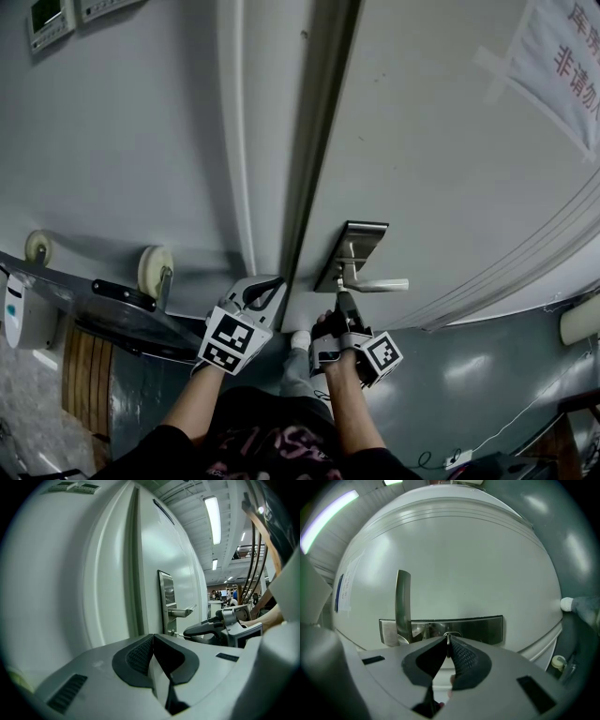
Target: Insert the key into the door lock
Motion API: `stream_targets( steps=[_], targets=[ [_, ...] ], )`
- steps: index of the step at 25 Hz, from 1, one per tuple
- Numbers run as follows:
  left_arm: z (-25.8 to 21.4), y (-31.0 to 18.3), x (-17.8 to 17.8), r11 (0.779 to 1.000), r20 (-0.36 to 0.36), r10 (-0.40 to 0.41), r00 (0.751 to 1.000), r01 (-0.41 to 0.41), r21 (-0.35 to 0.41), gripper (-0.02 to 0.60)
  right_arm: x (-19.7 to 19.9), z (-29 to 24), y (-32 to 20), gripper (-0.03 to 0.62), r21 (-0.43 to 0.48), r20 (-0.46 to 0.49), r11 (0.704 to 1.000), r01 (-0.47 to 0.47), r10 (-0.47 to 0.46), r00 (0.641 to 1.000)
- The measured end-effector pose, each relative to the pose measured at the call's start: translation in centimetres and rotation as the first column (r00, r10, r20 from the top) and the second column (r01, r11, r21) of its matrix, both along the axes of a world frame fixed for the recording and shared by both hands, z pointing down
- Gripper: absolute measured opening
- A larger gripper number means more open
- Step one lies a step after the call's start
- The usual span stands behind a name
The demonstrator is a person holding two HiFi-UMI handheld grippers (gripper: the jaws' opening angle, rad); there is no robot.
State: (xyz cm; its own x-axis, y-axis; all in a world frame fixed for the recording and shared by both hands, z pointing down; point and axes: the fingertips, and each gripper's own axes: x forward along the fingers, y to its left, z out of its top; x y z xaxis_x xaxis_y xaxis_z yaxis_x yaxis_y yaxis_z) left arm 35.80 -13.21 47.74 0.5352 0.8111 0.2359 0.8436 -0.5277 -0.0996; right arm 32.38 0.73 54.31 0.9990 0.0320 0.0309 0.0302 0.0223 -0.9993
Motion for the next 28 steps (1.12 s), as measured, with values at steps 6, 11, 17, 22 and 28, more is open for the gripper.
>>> stream_targets(
  steps=[6,11,17,22,28],
  targets=[
    [0.0,-0.3,0.2,1.0,-0.002,-0.008,1.0,0.008,0.003,0.013,0.3,0.0,0.0,0.08,0.001,-0.002,1.0,0.0,0.0,1.0],
    [0.1,-1.3,0.6,1.0,0.004,-0.031,1.0,0.031,0.002,0.012,0.7,0.0,0.0,0.08,0.004,-0.006,1.0,0.0,0.0,1.0],
    [0.2,-1.5,0.6,0.999,0.007,-0.032,0.999,0.032,0.003,0.012,0.9,0.0,0.0,0.08,-0.01,-0.006,1.0,0.001,-0.001,1.0],
    [0.3,-1.4,0.4,1.0,0.007,-0.024,1.0,0.024,0.005,0.012,1.0,-0.1,0.1,0.08,-0.022,-0.011,1.0,0.003,-0.003,1.0],
    [0.1,-1.7,0.5,1.0,0.002,-0.027,1.0,0.027,-0.003,0.012,0.9,0.0,0.1,0.08,-0.043,-0.007,0.999,0.008,-0.008,1.0]
  ],
)
